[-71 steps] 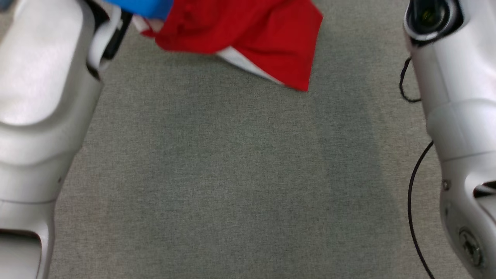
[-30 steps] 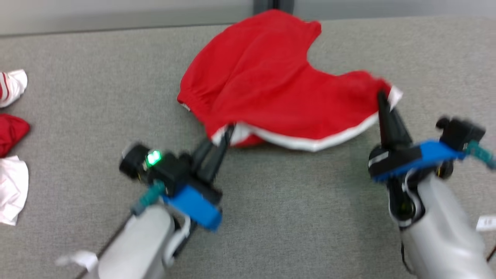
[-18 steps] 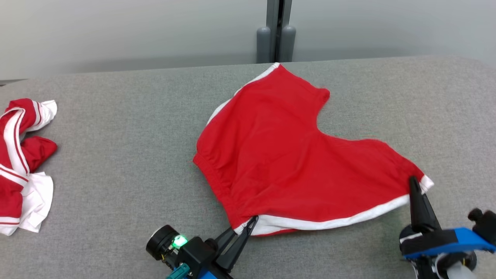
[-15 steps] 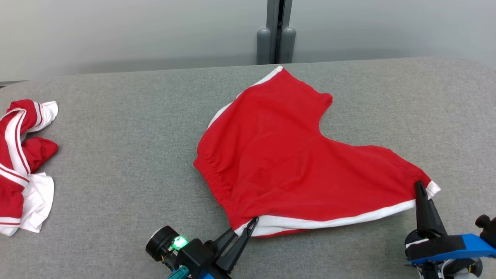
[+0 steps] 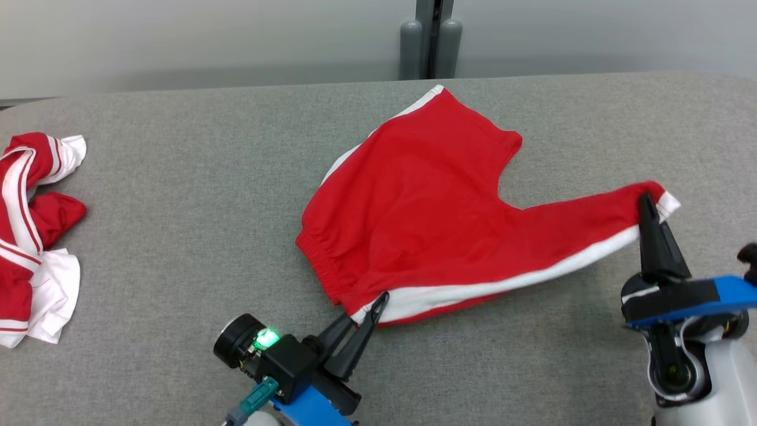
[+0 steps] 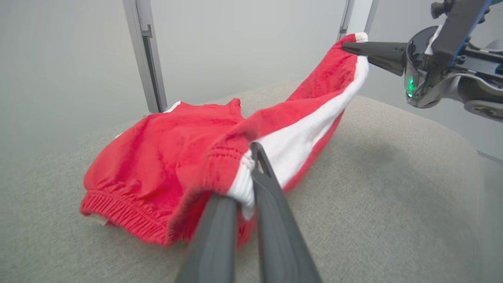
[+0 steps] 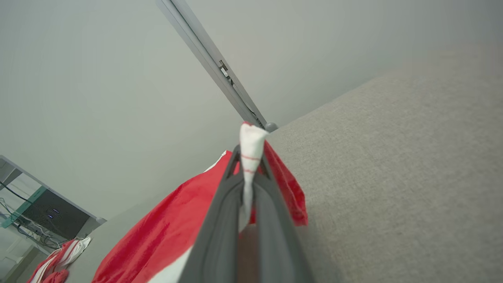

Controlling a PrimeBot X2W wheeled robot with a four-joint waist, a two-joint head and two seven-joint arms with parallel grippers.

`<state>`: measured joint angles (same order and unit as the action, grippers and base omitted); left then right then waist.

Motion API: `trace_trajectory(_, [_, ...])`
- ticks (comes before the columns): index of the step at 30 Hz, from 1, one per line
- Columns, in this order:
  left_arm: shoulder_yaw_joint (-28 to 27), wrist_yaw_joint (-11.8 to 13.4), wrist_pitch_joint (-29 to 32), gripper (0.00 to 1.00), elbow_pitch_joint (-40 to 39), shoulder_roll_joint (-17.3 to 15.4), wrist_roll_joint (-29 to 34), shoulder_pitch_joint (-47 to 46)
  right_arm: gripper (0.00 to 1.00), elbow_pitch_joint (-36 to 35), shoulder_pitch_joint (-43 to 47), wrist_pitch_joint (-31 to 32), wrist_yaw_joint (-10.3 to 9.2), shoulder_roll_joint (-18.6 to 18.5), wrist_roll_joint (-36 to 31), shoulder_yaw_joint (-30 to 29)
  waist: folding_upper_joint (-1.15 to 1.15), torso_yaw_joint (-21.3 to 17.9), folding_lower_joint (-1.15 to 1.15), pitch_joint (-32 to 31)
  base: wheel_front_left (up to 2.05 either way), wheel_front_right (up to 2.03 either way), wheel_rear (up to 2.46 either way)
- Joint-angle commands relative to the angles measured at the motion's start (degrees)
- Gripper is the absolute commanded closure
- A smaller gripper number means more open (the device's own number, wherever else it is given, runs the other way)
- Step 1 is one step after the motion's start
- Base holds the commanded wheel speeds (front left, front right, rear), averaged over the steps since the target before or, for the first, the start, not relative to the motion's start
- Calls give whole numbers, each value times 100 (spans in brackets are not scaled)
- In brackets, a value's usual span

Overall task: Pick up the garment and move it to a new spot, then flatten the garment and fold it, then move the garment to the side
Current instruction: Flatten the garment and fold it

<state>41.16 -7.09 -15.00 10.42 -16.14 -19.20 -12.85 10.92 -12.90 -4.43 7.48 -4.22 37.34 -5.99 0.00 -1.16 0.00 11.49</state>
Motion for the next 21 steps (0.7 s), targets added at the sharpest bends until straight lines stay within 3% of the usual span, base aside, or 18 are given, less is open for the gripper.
trace_trajectory(1, [-101, -9, -27, 100, -28, 4, 20, -147, 100, 71, -255, 79, 3, 6, -89, -10, 0, 43, 0, 79, 0, 0, 0])
trace_trajectory(11, [-512, -33, -27, 100, 127, 210, 63, -788, 100, 1072, -2090, 471, 2, -123, -618, 57, 0, 342, 0, 636, 0, 0, 0])
trace_trajectory(21, [-912, -47, -27, 100, 478, 553, 25, -1352, 100, 2390, -3662, 482, 2, -134, -1138, 231, 0, 664, 0, 1220, 0, 0, 0])
